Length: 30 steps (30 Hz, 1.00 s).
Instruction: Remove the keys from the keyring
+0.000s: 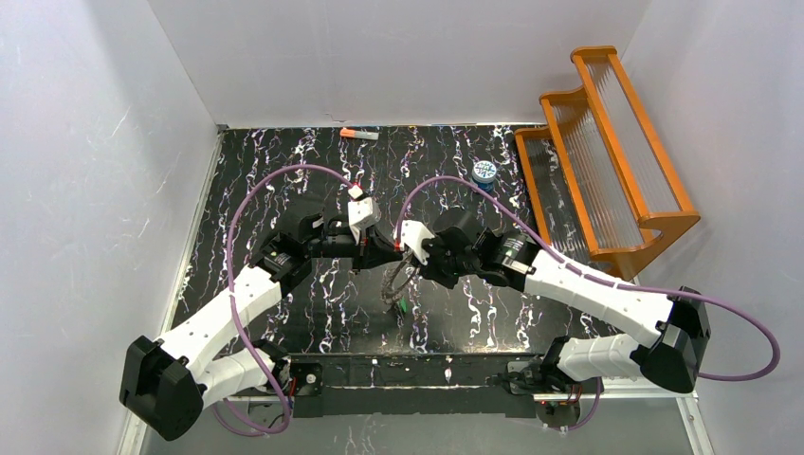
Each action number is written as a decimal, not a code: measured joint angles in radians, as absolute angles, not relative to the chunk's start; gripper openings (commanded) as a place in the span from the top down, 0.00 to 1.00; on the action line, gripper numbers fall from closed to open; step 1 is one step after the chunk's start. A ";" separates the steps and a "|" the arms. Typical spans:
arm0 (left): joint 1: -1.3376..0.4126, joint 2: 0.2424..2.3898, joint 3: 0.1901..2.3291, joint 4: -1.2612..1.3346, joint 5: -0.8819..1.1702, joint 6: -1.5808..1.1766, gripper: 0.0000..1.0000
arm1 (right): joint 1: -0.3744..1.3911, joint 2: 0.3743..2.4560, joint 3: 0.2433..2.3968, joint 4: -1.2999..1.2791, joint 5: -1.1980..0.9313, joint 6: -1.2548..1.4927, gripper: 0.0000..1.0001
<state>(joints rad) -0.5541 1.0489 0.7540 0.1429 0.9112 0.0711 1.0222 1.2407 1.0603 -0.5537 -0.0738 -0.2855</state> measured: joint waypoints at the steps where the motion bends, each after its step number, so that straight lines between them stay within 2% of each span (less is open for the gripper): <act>1: -0.554 1.049 0.754 0.142 0.909 0.071 1.00 | 1.022 1.241 1.062 -0.555 -0.072 -0.285 0.99; 26: -0.561 1.059 0.754 0.126 0.871 0.069 1.00 | 1.023 1.225 1.144 -0.604 -0.029 -0.352 0.99; 30: -0.564 1.061 0.755 0.126 0.872 0.067 0.89 | 1.023 1.234 1.160 -0.606 -0.033 -0.387 0.99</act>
<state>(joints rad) -0.5640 1.0607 0.7547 0.1265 0.8719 0.0666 1.0225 1.2335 1.1603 -0.6064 -0.0326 -0.3870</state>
